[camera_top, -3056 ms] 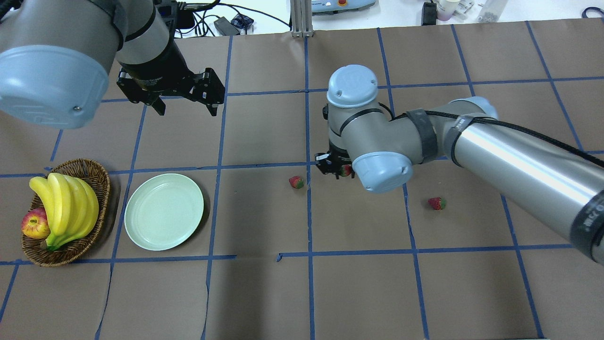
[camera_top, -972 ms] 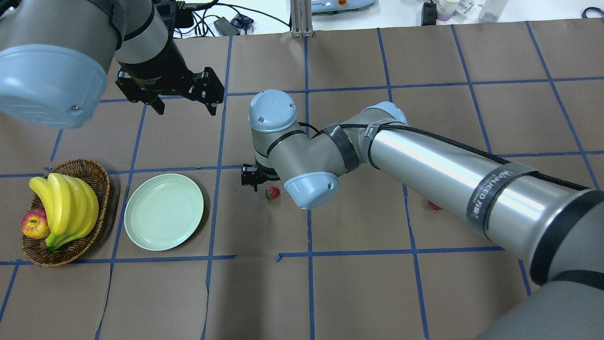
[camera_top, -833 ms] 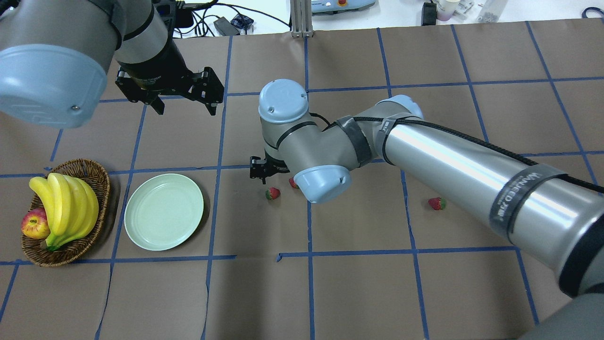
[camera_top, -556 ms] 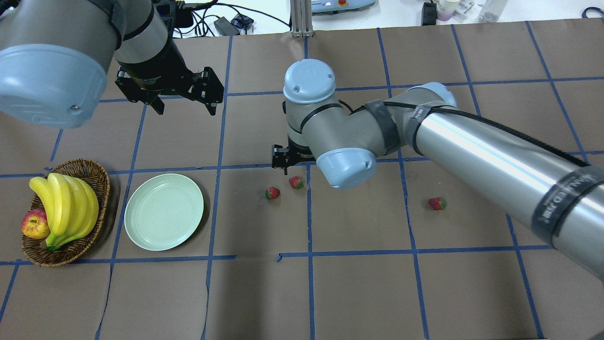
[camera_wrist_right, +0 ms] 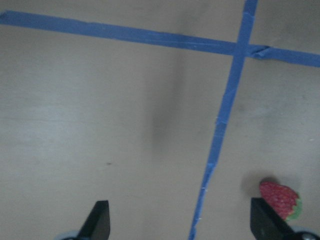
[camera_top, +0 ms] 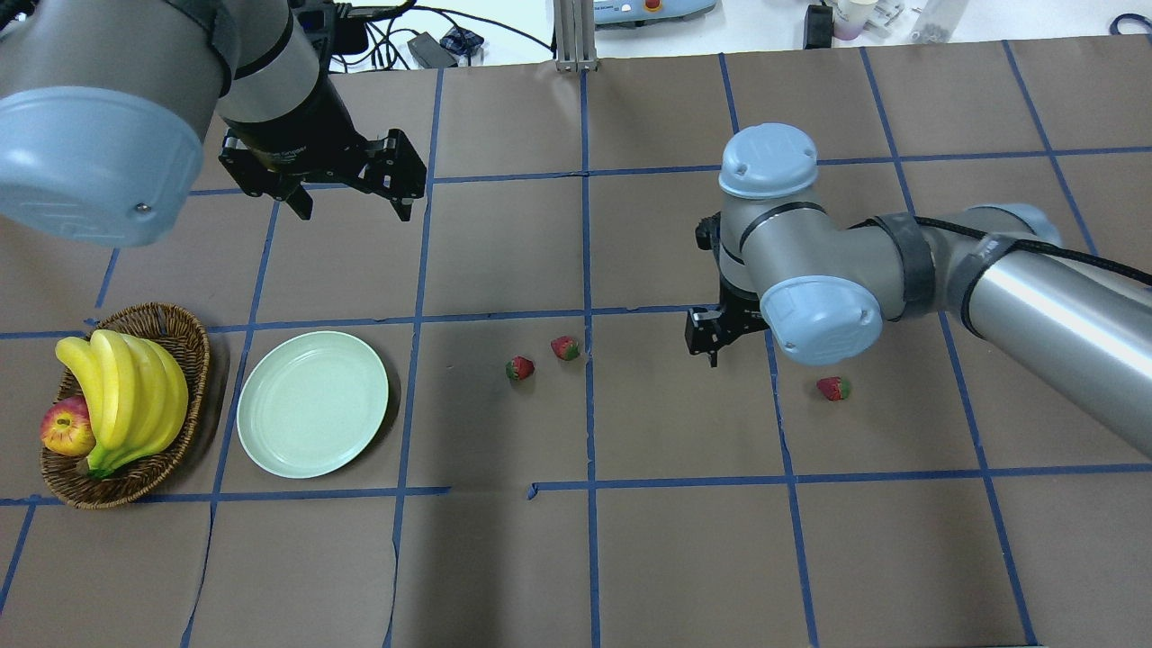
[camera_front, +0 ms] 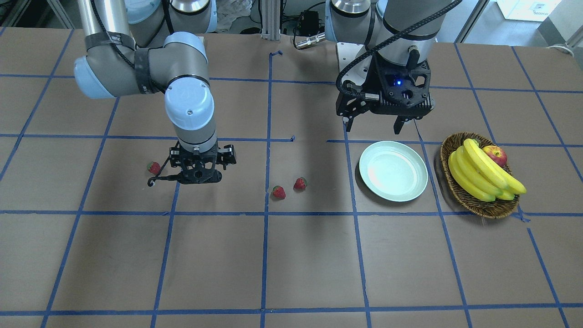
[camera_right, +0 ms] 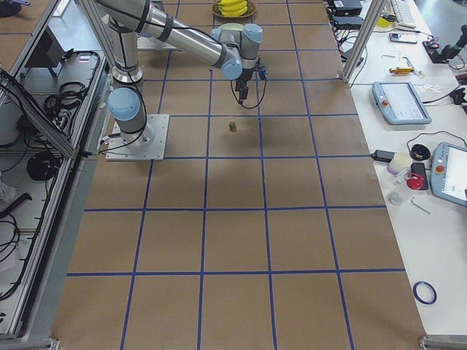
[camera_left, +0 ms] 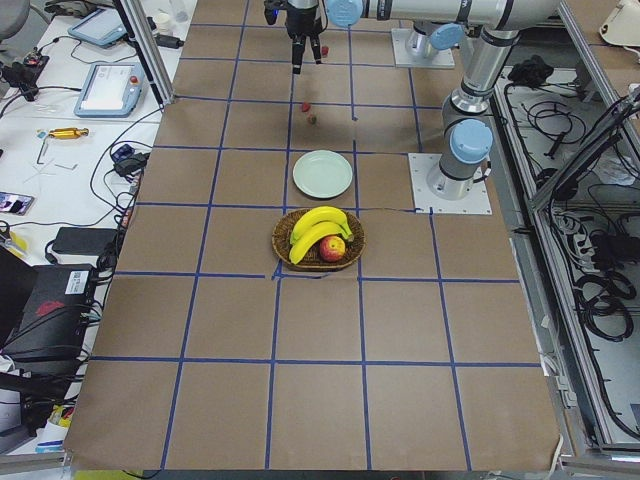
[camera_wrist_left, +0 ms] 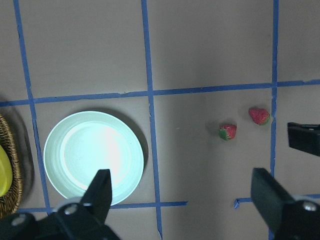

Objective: Collect all strawberries into plate
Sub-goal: 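Move the right gripper back to the last strawberry, then grasp the last strawberry with the right gripper and lift it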

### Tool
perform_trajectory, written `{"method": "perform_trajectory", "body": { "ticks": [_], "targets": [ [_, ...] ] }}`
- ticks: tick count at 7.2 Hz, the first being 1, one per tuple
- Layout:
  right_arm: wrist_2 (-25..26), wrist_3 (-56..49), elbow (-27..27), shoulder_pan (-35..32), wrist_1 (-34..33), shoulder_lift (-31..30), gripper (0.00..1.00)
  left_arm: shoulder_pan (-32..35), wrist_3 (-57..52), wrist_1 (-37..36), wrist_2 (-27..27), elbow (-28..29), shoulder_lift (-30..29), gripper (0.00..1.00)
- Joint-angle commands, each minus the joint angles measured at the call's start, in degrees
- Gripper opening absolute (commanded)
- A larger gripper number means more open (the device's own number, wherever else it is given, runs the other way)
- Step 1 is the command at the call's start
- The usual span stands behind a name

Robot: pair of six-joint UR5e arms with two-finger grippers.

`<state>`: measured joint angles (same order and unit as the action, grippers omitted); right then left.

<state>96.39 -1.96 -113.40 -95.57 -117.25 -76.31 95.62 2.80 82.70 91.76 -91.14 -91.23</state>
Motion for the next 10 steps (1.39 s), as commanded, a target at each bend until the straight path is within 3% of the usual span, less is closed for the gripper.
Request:
{"method": "perform_trajectory", "body": {
  "ticks": [1,3,5,6,7,10],
  "targets": [
    [1.2,-9.8,-2.7,6.9,-1.2,-0.5,1.00,0.0,0.0,0.0,0.0,0.0,0.0,1.00],
    [-0.1,-15.7,-4.4,12.2,-3.1,-0.2,1.00,0.0,0.0,0.0,0.1,-0.1,0.0,1.00],
    [-0.1,-16.1,-7.4,12.2,-6.4,0.3,1.00,0.0,0.0,0.0,0.1,0.0,0.0,1.00],
    [-0.2,-16.1,-8.0,12.3,-6.8,0.4,0.95,0.1,0.0,0.0,0.1,-0.1,0.0,1.00],
    [-0.4,-16.1,-8.1,12.3,-7.0,0.4,0.83,0.1,0.1,0.0,0.1,-0.1,0.0,1.00],
    [-1.4,-16.1,-8.1,12.3,-7.1,0.6,0.22,0.0,0.0,0.0,0.0,0.0,0.0,1.00]
  ]
}}
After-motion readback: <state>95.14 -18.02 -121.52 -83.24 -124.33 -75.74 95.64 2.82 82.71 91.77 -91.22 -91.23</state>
